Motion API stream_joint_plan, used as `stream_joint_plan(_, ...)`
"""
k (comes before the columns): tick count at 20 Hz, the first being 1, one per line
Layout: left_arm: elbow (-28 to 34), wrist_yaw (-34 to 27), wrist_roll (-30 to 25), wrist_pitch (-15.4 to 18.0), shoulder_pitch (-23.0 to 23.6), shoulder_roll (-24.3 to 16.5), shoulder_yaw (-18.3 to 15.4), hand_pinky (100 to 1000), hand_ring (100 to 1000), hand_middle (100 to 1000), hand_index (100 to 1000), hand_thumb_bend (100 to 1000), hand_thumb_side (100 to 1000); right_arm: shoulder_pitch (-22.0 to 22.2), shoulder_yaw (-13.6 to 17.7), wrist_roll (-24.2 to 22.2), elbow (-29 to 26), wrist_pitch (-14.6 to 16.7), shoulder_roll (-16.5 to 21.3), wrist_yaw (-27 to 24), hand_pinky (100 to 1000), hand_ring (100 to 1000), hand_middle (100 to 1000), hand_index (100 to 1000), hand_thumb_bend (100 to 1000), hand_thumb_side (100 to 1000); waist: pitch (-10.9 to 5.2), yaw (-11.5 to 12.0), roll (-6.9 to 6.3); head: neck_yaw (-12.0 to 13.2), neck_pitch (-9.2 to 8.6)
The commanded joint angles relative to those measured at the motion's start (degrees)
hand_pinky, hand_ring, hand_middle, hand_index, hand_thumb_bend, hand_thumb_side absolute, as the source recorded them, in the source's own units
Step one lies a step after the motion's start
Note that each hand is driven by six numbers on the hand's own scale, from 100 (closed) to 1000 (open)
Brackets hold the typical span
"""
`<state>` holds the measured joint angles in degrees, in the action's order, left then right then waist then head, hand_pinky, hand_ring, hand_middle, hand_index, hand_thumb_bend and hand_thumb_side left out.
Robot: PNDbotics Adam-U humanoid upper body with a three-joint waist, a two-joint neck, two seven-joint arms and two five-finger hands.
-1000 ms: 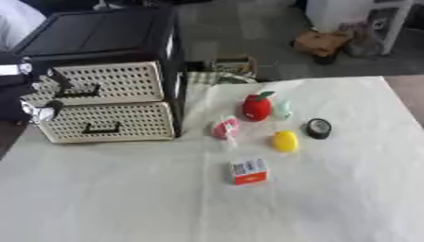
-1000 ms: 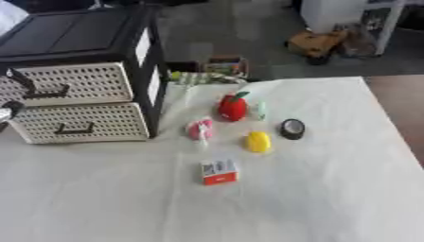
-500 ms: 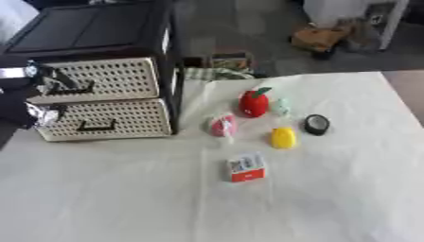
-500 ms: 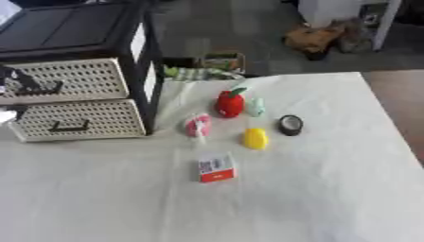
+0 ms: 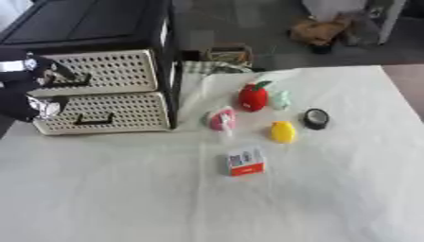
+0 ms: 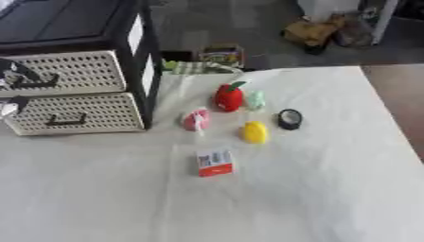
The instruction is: Pick up objects from table and place into drawer.
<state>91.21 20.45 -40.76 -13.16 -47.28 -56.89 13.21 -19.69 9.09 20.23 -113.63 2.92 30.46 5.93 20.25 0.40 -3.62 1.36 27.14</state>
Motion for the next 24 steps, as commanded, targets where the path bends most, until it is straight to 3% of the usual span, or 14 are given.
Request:
stream_joint_plan(1,0.74,0.32,1.33,-0.82,-0.91,-1.70,-1.11,100,100,100,907,105,408,-0.77,0.29,-0.34,-0.96,0.12,0.58,-0.11,712,580,532,723,396,802,-0.90,-0.05,0.28,0.15,-0.20)
stream_joint_plan(12,0.50,5.05,2.75,-1.08,-0.62,-1.43,-0.52,100,100,100,911,105,408,-1.04,0.27,-0.53,-0.96,0.17,0.37,-0.13,712,578,529,722,402,798,-0.03,-0.46,0.37,0.58,-0.88)
stream_joint_plan(24,0.45,9.60,-1.09,0.98,-0.50,-0.98,0.45,100,100,100,864,105,408,-1.15,0.39,-0.50,-0.96,0.07,0.08,-0.09,713,577,526,721,409,794,0.72,-0.76,0.50,0.93,-1.00)
